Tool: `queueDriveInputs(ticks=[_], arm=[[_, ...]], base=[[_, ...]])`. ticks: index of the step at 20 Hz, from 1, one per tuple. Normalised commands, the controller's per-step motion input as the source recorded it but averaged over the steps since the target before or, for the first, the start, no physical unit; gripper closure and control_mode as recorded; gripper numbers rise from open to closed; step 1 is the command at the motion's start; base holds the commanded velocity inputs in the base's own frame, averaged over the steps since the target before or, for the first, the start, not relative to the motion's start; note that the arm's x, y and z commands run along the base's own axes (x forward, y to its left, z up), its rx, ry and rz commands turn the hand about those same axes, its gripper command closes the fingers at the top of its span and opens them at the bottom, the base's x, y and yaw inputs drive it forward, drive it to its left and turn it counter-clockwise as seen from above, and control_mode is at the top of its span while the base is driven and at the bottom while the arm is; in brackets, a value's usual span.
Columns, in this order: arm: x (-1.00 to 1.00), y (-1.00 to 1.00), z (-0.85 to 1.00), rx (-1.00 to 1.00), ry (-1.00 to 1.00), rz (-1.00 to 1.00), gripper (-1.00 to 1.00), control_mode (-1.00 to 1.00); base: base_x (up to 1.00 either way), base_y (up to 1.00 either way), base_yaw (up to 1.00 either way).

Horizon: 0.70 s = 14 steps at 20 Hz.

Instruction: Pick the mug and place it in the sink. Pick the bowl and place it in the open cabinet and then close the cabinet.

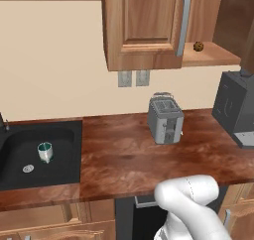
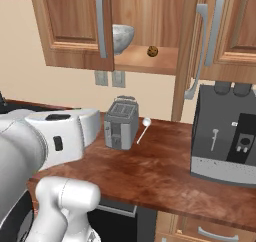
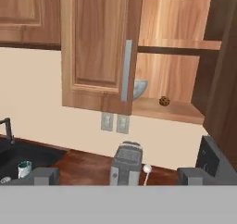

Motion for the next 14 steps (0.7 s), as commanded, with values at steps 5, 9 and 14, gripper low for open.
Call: queueDriveInputs(ticks=[5,9,14], arm=[[-0.71,-0.33,0.01,-0.03,-0.23,0.00,-1.00,-1.00],[-0.05,-0.43,0.03,-0.01,-0.26,0.01,-1.00,-1.00],[0.22,-0.89,0.01,0.02,-0.08,0.18,-1.00,-1.00]], base=[[0.00,0.00,0.00],[0.00,0.00,0.00],[0.00,0.00,0.00]])
